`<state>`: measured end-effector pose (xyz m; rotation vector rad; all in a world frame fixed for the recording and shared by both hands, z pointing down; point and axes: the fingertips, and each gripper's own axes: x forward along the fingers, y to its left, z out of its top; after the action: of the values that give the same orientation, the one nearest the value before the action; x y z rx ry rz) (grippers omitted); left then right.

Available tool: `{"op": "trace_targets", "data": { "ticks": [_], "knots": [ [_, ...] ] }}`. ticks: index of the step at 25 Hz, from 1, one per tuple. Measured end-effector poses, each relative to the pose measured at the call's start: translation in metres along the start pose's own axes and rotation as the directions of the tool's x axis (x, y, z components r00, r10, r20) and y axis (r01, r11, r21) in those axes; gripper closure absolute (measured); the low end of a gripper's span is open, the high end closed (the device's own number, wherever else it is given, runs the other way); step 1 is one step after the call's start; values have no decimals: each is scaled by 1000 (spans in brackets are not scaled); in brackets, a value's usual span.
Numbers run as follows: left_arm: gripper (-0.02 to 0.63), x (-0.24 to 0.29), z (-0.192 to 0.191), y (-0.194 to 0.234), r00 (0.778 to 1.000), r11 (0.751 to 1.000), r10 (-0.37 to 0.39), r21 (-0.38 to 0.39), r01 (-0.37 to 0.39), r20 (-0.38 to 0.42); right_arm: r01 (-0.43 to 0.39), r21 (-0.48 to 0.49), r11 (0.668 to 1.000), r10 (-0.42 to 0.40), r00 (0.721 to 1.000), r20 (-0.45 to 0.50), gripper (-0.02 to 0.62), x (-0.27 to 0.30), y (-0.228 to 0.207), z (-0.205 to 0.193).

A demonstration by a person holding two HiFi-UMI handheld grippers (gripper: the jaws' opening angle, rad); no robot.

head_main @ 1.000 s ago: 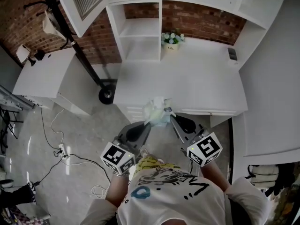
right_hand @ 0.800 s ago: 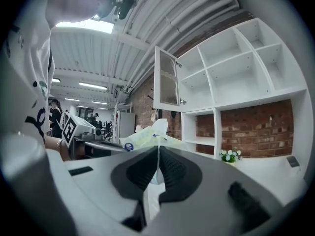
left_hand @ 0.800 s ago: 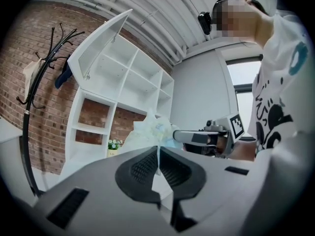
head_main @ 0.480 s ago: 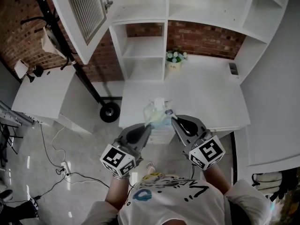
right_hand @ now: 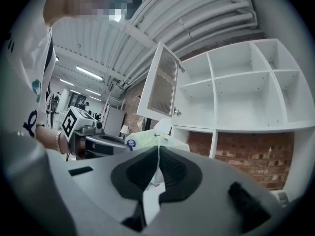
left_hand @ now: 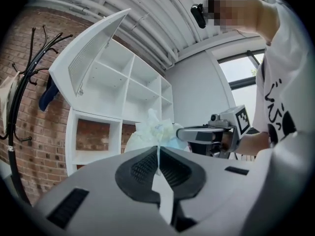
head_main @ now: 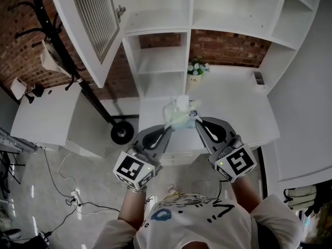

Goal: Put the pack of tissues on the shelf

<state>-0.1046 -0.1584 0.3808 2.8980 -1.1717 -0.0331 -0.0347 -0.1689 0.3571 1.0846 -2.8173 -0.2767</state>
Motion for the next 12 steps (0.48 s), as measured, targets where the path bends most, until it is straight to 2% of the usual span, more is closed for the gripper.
{"op": "trace_targets", "data": {
  "ticks": [12],
  "knots": [
    [588, 15, 60, 29, 998, 994, -1, 114, -7, 69, 71, -127, 989, -60, 994, 88, 568, 21, -23, 55]
  ]
}}
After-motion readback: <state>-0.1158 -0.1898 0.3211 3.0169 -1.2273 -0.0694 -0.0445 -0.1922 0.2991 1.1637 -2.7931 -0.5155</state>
